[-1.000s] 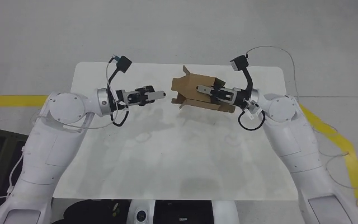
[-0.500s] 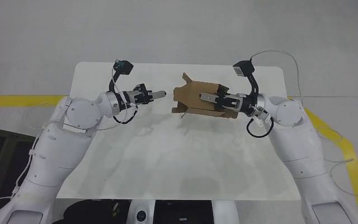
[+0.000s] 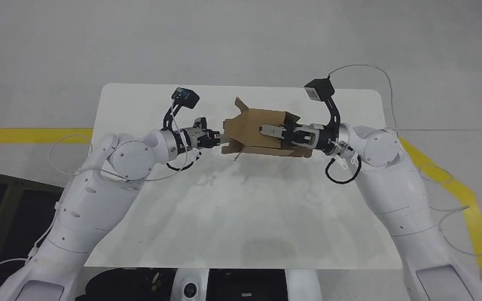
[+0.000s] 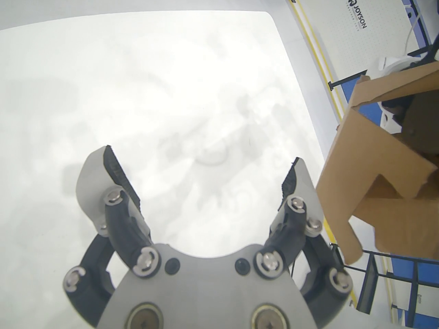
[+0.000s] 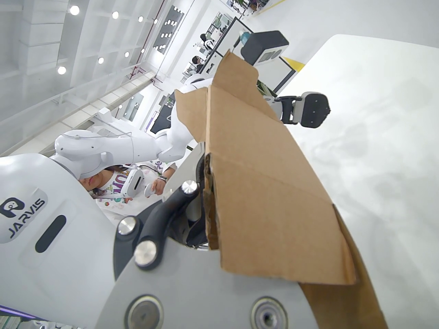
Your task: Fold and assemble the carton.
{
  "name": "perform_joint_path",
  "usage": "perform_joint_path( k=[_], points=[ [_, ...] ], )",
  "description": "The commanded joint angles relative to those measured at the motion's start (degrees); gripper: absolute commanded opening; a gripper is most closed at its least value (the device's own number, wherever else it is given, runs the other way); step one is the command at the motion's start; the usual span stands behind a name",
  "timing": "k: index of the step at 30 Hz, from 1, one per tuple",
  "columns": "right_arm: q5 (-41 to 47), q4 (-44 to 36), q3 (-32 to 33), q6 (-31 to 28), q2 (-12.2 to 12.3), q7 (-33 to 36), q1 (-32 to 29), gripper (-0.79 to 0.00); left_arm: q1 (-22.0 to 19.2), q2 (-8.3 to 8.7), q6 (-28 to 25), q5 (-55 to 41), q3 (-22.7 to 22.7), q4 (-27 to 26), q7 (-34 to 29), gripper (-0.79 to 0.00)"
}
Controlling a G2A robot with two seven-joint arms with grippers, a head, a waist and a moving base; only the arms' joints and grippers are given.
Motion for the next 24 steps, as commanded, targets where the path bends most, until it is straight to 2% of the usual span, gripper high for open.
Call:
perform_joint_path(
  k=[1, 24],
  points=[
    [0.1, 0.3, -0.2, -0.2, 0.0, -0.1, 0.2, -0.785, 0.2, 0.0, -0.4, -0.4, -0.1, -0.6, -0.7, 0.0],
    [-2.3, 0.1, 0.5, -0.1, 0.3, -2.6, -0.3, -0.785, 4.5, 1.12, -3.7, -1.2, -5.5, -5.3, -5.7, 0.0]
  ],
)
